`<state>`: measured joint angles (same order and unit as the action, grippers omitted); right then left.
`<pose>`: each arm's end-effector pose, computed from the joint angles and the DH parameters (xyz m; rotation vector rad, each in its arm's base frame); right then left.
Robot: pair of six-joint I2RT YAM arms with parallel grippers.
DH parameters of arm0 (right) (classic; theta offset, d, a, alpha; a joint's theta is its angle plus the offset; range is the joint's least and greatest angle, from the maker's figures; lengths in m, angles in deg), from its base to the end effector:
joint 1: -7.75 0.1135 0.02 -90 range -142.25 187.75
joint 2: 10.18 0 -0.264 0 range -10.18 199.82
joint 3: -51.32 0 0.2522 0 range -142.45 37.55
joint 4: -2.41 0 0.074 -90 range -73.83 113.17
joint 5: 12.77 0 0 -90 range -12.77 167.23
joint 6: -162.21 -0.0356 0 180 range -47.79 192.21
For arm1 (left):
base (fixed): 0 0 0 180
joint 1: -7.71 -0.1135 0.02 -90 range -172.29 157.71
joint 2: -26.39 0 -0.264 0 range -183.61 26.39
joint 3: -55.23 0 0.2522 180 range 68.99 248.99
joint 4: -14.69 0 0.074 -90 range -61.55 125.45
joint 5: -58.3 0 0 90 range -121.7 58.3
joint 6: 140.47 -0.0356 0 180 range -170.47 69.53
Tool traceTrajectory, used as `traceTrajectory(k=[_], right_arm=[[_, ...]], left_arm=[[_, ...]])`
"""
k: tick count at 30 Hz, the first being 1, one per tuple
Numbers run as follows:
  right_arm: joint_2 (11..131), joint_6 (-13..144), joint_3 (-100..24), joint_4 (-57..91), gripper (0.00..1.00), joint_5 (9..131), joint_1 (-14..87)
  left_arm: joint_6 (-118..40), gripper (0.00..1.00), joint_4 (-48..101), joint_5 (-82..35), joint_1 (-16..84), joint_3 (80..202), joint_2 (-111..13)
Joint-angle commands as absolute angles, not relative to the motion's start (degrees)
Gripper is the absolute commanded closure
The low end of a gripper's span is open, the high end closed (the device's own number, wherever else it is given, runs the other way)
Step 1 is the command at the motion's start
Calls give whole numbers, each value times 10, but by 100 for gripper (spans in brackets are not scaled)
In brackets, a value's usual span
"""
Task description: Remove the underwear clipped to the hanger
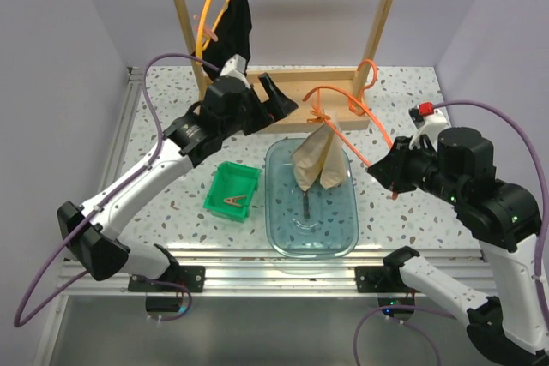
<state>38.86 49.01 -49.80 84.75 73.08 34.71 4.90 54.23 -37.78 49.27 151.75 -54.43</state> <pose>0.0849 0.0461 0.4566 -0.1155 2.1522 0.5953 0.2425 -0.2100 0.3981 -0.3280 2.0978 -0.9600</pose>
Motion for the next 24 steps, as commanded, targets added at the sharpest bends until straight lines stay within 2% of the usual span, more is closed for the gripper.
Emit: traceTrajectory(k=[1,5,10,17,24], right_arm=[[376,519,-489,824,100,718,346],[361,542,-463,810,100,711,346],[334,567,-412,779,100,709,347],[326,588,-384,753,100,691,346],[325,611,-378,751,100,688,347]], left_arm=[[131,0,462,-232,451,1483,-543],[224,0,345,-121,441,1417,-562],[281,0,253,-27,441,1395,-604],[300,1,226,-14,440,1391,-614],[319,14,186,11,441,1375,-640]])
